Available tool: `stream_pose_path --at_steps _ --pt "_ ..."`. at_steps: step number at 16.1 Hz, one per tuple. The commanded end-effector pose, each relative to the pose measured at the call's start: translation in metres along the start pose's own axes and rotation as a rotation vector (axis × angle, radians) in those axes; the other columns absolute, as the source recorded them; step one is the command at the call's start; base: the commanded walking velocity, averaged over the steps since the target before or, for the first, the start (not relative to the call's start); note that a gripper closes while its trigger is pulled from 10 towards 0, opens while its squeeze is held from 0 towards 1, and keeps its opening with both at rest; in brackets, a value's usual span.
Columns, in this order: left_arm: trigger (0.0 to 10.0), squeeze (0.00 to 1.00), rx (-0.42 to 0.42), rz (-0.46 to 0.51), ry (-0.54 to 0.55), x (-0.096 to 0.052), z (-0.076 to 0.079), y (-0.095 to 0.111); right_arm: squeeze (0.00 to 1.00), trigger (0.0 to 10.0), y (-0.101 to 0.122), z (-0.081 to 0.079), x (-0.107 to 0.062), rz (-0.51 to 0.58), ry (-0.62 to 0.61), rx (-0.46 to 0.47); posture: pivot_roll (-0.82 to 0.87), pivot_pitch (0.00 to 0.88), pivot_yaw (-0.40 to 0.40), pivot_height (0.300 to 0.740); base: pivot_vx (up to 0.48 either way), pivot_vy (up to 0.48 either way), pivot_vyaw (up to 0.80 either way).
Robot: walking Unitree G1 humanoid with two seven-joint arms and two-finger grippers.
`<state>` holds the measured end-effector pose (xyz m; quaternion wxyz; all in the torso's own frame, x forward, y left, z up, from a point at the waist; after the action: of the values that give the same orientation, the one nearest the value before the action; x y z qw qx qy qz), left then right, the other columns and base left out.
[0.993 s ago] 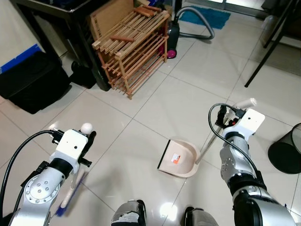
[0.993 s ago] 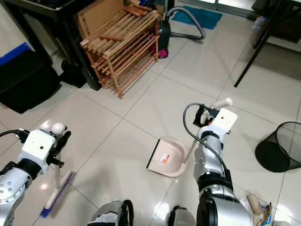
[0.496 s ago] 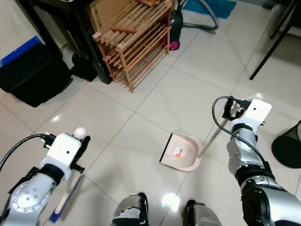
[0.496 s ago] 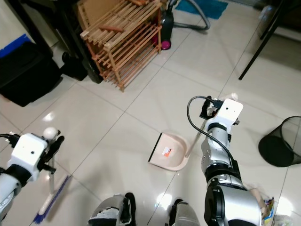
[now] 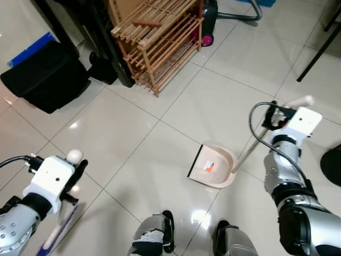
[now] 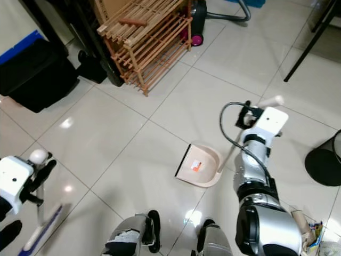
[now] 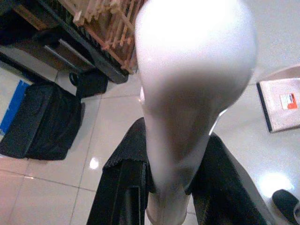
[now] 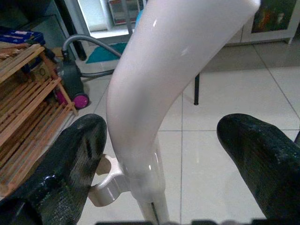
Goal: Sweep floor
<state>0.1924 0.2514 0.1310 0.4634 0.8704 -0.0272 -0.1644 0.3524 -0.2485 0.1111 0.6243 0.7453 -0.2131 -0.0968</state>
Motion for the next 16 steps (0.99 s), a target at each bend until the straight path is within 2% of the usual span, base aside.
stream_pose_path --at_steps 1,9,10,11,13,14,16 --pt "10.0 0.00 0.025 -0.006 0.009 -0.006 -0.006 0.003 0.00 10.0 -0.005 0.002 -0.002 -0.022 -0.022 0.010 0.38 0.302 0.168 0.740 0.000 0.000 0.00" --pt "10.0 0.00 0.008 0.006 -0.006 0.002 0.000 0.004 0.00 9.8 0.005 -0.002 0.002 0.033 0.038 -0.005 0.35 0.291 0.163 0.740 0.000 0.000 0.00" --pt "10.0 0.00 0.006 0.006 -0.007 0.002 0.000 0.003 0.00 7.8 0.005 -0.003 0.002 0.036 0.046 -0.008 0.35 0.292 0.161 0.740 0.000 0.000 0.00" --pt "10.0 0.00 0.004 0.005 -0.008 0.002 0.001 0.003 0.00 7.7 0.005 -0.003 0.001 0.035 0.046 -0.011 0.35 0.292 0.160 0.740 0.000 0.000 0.00" --pt "10.0 0.00 0.000 0.005 -0.011 0.002 0.002 0.003 0.00 9.7 0.002 -0.001 0.000 0.028 0.042 -0.016 0.35 0.292 0.159 0.740 0.000 0.000 0.00" --pt "10.0 0.00 -0.001 0.006 -0.013 0.002 0.003 0.003 0.00 10.0 0.002 0.000 -0.001 0.025 0.042 -0.016 0.35 0.292 0.159 0.740 0.000 0.000 0.00" --pt "10.0 0.00 -0.003 0.007 -0.017 0.002 0.004 0.003 0.00 10.0 0.001 0.001 -0.001 0.021 0.043 -0.015 0.35 0.293 0.160 0.740 0.000 0.000 0.00"
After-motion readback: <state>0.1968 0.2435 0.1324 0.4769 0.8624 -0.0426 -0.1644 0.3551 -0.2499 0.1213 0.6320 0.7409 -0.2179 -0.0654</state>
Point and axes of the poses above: a point about 5 cm out from each wrist's last joint towards the gripper, its own x axis pointing out of the wrist towards the gripper, its own y axis along the axis of the wrist's last joint, z = x × y, the point moved 1 cm from there along x, pointing out of the wrist towards the gripper, and after that the axes turned 3 degrees about x, right-handed, at the moved point
